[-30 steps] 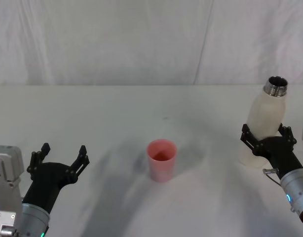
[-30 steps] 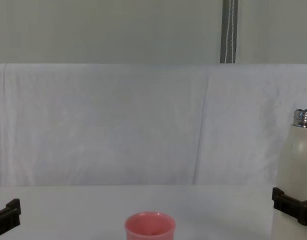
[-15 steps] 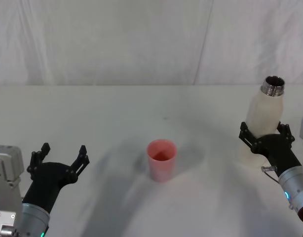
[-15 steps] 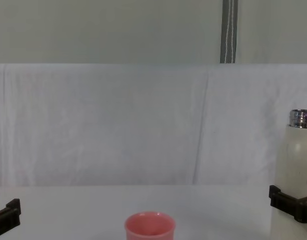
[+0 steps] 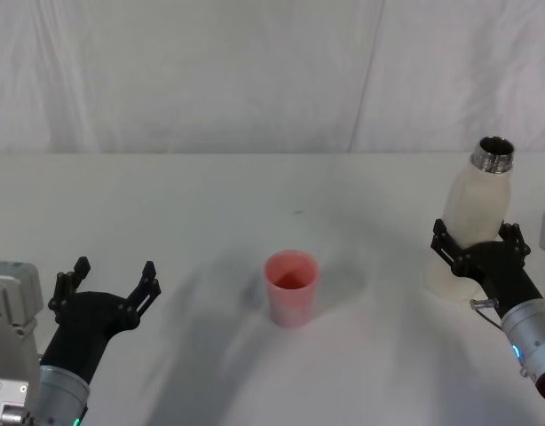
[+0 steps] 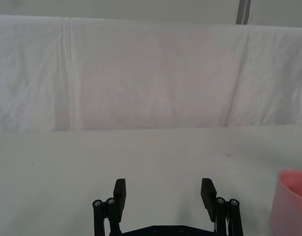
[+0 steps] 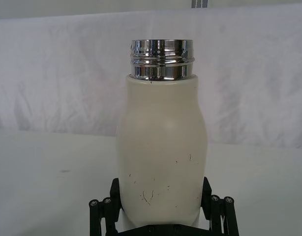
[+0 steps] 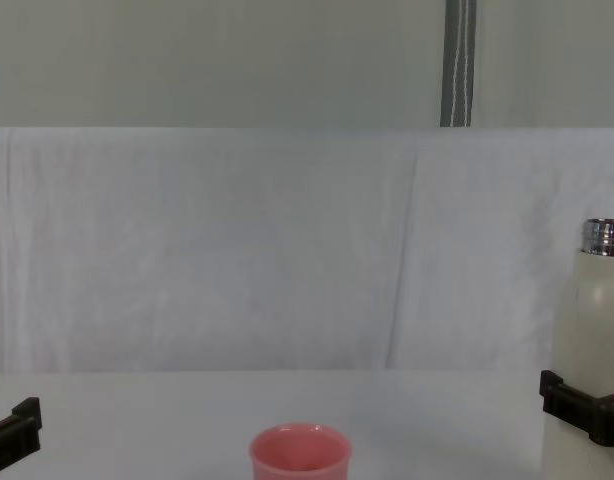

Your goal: Grasp the thermos with one hand and pour water into the cup lid.

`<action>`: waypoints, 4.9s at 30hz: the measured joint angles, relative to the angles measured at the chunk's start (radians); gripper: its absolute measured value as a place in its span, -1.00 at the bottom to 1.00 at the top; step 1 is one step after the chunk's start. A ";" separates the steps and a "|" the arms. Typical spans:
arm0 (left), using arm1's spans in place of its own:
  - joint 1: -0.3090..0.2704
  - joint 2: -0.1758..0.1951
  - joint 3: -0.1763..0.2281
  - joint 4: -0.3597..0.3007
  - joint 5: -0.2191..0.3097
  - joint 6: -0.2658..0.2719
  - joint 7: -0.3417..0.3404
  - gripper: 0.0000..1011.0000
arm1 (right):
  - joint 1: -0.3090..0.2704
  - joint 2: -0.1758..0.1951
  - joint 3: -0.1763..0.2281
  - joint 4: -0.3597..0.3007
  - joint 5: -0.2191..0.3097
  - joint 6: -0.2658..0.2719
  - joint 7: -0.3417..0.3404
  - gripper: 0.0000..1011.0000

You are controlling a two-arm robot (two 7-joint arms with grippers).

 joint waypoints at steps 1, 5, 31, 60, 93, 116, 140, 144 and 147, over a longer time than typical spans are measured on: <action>0.000 0.000 0.000 0.000 0.000 0.000 0.000 0.98 | 0.000 0.000 0.000 0.000 0.000 0.000 0.000 0.88; 0.000 0.000 0.000 0.000 0.000 0.000 0.000 0.98 | -0.002 0.001 0.000 -0.004 -0.001 0.002 0.000 0.88; 0.000 0.000 0.000 0.000 0.000 0.000 0.000 0.98 | -0.020 0.075 -0.033 -0.140 -0.169 0.034 -0.023 0.88; 0.000 0.000 0.000 0.000 0.000 0.000 0.000 0.98 | 0.050 0.161 -0.256 -0.147 -0.642 0.111 -0.065 0.88; 0.000 0.000 0.000 0.000 0.000 0.000 0.000 0.98 | 0.128 0.215 -0.419 -0.062 -0.974 0.153 -0.131 0.88; 0.000 0.000 0.000 0.000 0.000 0.000 0.000 0.98 | 0.130 0.243 -0.454 -0.061 -1.052 0.146 -0.181 0.88; 0.000 0.000 0.000 0.000 0.000 0.000 0.000 0.98 | 0.147 0.267 -0.474 -0.070 -1.082 0.152 -0.158 0.88; 0.000 0.000 0.000 0.000 0.000 0.000 0.000 0.98 | 0.151 0.271 -0.476 -0.070 -1.086 0.153 -0.153 0.88; 0.000 0.000 0.000 0.000 0.000 0.000 0.000 0.98 | 0.153 0.273 -0.478 -0.070 -1.087 0.154 -0.148 0.88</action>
